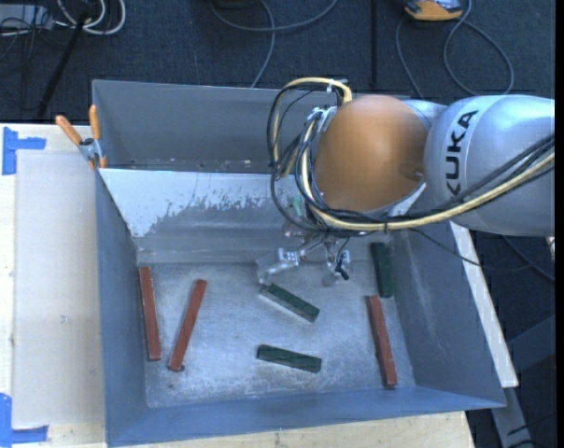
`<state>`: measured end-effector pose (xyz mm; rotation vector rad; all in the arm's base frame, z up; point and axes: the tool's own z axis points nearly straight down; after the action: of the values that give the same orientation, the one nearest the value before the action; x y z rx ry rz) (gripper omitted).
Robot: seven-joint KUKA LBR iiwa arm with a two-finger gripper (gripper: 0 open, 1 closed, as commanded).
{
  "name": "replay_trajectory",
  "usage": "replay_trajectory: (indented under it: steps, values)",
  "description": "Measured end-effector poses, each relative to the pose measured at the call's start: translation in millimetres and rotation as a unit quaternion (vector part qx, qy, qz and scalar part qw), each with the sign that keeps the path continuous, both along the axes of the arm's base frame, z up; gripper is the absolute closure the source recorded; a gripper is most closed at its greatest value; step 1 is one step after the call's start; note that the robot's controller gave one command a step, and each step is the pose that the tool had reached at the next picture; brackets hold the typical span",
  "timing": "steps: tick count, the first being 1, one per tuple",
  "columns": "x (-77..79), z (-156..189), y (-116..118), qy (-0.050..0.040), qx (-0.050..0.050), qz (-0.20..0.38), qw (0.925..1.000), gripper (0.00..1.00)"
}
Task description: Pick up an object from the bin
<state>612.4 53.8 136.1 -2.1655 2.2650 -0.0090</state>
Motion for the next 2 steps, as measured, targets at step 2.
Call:
replay_trajectory:
  steps: [2]
  values:
    - [-4.0,-8,84,0.0027,0.001,0.085,0.9964,0.0]
